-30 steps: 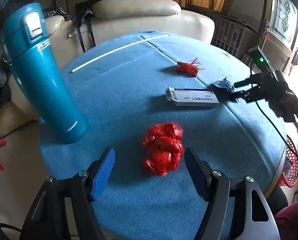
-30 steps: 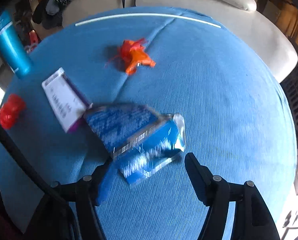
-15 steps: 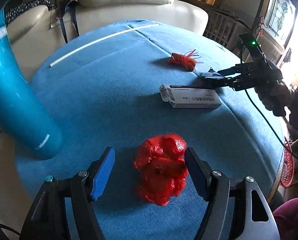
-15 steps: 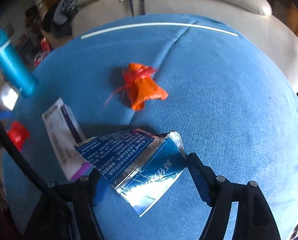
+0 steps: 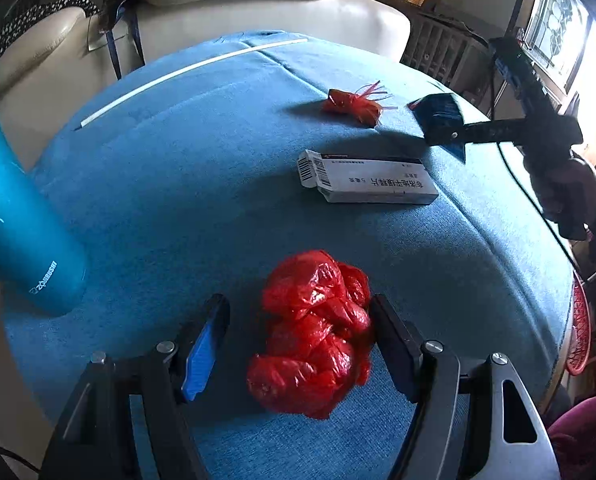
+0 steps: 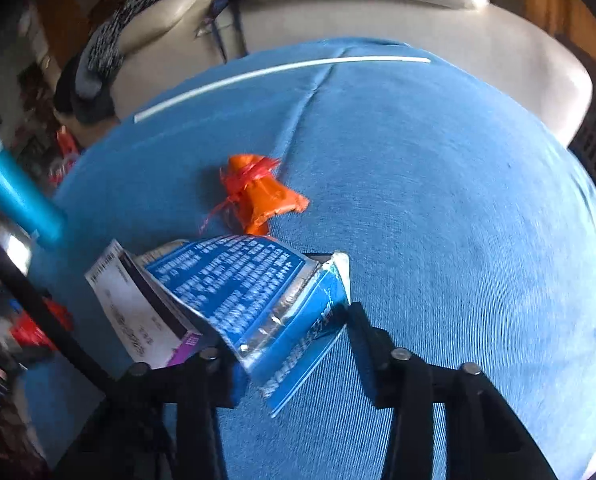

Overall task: Collect trash
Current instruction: 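Grasp the red plastic bag with the left tool while the right tool holds the packet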

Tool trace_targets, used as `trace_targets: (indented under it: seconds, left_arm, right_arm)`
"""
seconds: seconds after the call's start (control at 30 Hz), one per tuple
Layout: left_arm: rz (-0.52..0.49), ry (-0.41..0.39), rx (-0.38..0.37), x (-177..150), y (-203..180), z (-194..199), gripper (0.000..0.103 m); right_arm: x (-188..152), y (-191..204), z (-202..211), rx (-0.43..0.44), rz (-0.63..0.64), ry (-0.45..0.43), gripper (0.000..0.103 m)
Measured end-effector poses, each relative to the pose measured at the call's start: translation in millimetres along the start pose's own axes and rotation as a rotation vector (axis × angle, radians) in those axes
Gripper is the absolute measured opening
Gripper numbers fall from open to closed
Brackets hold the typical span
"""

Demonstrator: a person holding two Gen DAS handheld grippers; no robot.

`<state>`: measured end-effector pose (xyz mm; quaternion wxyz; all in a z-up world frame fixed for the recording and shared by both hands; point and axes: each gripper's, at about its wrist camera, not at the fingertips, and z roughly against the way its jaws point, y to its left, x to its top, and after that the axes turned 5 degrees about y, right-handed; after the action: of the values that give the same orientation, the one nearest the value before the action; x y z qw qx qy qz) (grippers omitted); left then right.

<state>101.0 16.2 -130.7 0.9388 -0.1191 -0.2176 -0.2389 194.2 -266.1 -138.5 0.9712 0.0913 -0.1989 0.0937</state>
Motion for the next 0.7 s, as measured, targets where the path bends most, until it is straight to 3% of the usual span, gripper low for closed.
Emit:
trace_targets:
  seconds: [0.07, 0.13, 0.3, 0.7]
  left_arm:
    - [0.006, -0.008, 0.003, -1, 0, -1, 0.068]
    - [0.031, -0.005, -0.005, 0, 3, -3, 0.050]
    - [0.102, -0.049, -0.019, 2, 11, 3, 0.048]
    - [0.066, -0.141, -0.057, -9, -15, 44, 0.047]
  right_arm:
    - [-4, -6, 4, 0.039, -0.060, -0.004, 0.036]
    - [-7, -11, 8, 0.059, -0.106, -0.001, 0.035]
    - [-27, -36, 23, 0.118, -0.282, -0.008, 0.030]
    - [-116, -94, 51, 0.378, -0.658, -0.093, 0.026]
